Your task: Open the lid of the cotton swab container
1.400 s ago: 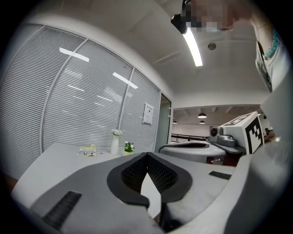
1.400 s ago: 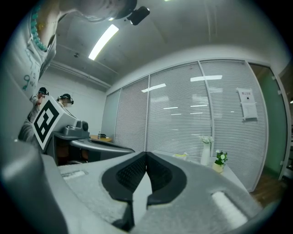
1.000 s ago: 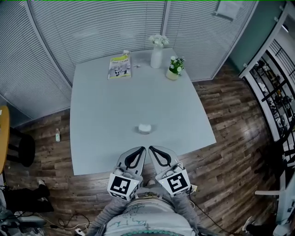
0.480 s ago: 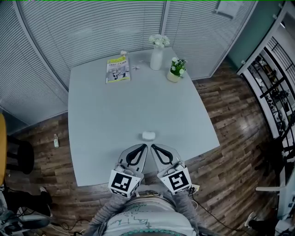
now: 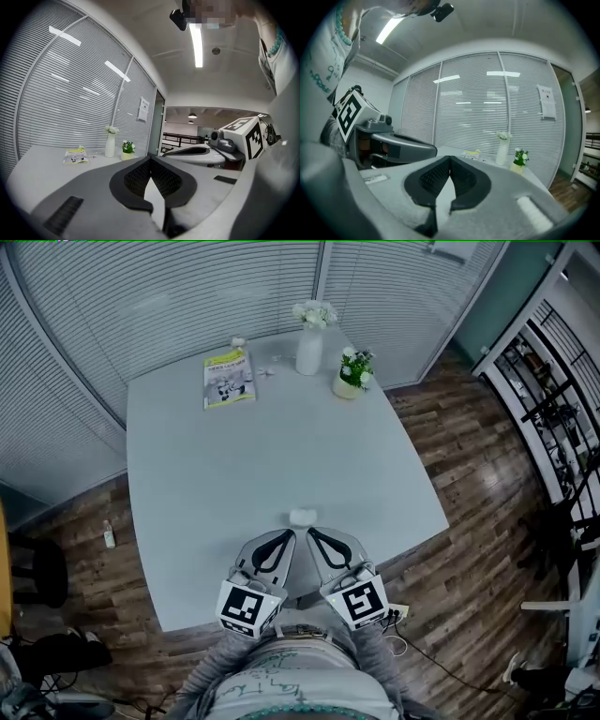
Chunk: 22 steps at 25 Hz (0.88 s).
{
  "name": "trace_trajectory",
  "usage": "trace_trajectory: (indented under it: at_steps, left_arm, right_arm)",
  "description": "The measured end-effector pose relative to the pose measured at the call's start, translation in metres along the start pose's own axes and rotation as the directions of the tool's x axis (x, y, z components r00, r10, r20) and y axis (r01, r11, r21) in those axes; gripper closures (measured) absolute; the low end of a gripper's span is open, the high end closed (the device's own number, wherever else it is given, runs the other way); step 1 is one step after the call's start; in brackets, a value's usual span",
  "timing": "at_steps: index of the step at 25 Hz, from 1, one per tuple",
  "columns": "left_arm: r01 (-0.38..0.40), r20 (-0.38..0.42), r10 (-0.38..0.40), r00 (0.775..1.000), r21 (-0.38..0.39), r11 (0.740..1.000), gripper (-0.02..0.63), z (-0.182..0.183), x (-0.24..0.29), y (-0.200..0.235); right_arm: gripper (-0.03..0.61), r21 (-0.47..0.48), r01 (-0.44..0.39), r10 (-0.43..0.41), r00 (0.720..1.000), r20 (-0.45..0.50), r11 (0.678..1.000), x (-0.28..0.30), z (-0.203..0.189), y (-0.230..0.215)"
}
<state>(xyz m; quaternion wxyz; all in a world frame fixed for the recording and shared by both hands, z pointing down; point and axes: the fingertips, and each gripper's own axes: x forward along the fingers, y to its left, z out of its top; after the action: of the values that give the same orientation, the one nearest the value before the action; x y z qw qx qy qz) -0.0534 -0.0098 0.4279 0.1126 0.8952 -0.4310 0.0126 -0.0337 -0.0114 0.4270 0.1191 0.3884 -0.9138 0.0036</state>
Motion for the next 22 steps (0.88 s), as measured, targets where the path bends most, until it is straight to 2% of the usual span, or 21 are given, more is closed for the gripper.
trace_trajectory:
  at_steps: [6, 22]
  left_arm:
    - [0.033, -0.028, -0.033, 0.999, 0.018, 0.999, 0.615, -0.003, 0.012, 0.001]
    - [-0.024, -0.08, 0.023, 0.997, -0.014, 1.0, 0.615, -0.03, 0.041, 0.024]
  right_arm:
    - [0.577, -0.019, -0.023, 0.023, 1.0, -0.001, 1.0, 0.006, -0.004, -0.009]
    - [0.577, -0.069, -0.1, 0.094, 0.991, -0.094, 0.993, 0.033, -0.047, -0.03]
